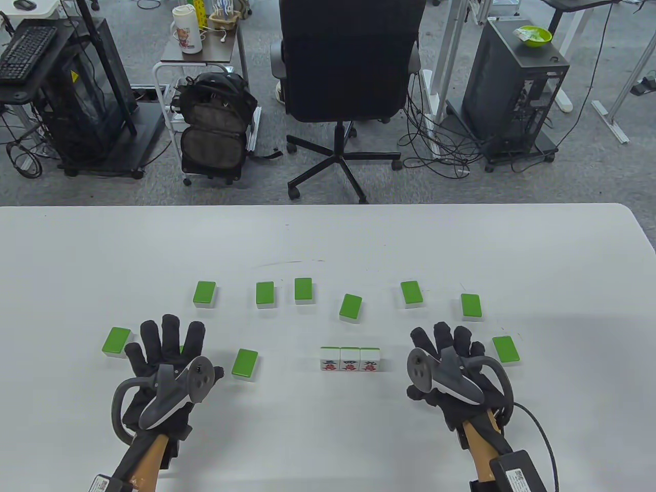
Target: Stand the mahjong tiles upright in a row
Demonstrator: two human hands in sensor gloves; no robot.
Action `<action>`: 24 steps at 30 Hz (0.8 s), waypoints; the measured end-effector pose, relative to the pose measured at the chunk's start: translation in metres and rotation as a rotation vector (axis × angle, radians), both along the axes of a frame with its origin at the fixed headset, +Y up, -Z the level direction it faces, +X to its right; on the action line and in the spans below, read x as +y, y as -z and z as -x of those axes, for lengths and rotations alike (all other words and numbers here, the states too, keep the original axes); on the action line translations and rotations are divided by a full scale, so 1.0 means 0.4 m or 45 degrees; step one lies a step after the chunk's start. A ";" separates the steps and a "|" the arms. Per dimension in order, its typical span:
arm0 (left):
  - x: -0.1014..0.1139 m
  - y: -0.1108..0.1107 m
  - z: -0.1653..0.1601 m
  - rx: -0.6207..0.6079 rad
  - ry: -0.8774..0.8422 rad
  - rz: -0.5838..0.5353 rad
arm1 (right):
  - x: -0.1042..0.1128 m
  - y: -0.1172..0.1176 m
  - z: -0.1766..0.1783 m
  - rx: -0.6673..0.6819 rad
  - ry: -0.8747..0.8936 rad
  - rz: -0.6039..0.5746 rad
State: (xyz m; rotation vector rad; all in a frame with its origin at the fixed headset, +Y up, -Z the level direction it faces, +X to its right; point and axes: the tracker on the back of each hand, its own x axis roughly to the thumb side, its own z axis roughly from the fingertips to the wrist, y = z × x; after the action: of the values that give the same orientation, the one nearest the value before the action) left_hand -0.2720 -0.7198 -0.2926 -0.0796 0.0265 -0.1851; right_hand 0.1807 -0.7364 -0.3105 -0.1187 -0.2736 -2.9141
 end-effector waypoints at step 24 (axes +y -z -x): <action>-0.069 0.065 -0.224 -0.318 -0.093 0.554 | -0.033 -0.005 -0.050 -0.067 -0.031 -0.013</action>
State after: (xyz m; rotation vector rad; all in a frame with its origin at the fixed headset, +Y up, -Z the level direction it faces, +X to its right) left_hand -0.1823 -0.7472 -0.3186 -0.4898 -0.2665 -0.1244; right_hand 0.2006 -0.7497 -0.3084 -0.0368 -0.2671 -2.8969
